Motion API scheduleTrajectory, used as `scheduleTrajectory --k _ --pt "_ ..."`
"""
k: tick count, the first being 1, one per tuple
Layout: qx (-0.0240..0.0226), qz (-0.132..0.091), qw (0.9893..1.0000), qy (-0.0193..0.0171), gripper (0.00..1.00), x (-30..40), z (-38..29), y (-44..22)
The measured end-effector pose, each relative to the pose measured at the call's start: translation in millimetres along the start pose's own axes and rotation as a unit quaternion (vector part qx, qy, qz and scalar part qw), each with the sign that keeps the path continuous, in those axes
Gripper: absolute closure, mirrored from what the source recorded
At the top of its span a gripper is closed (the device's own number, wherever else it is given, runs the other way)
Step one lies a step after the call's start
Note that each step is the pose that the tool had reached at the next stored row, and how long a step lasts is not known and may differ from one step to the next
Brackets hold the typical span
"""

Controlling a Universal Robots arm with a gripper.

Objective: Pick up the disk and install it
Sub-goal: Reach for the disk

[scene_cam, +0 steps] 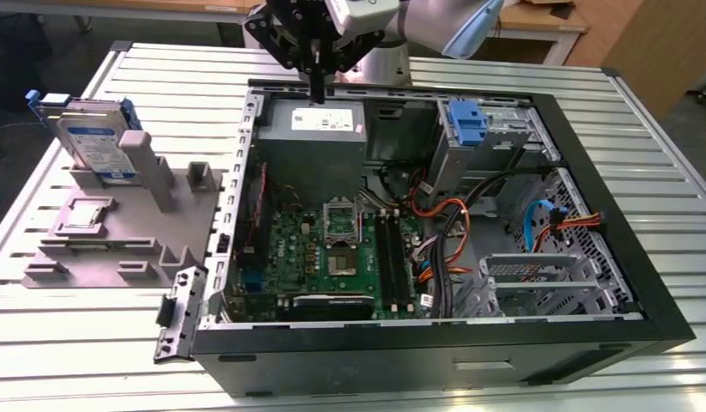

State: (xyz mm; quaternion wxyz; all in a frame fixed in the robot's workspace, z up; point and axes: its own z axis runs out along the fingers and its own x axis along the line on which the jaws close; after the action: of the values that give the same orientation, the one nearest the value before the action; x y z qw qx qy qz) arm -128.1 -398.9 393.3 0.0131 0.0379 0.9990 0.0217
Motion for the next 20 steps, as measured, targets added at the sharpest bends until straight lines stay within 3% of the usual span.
scheduleTrajectory --k 20 --pt "0.0000 0.000 1.0000 0.0000 0.90 6.5 -0.2 -0.5"
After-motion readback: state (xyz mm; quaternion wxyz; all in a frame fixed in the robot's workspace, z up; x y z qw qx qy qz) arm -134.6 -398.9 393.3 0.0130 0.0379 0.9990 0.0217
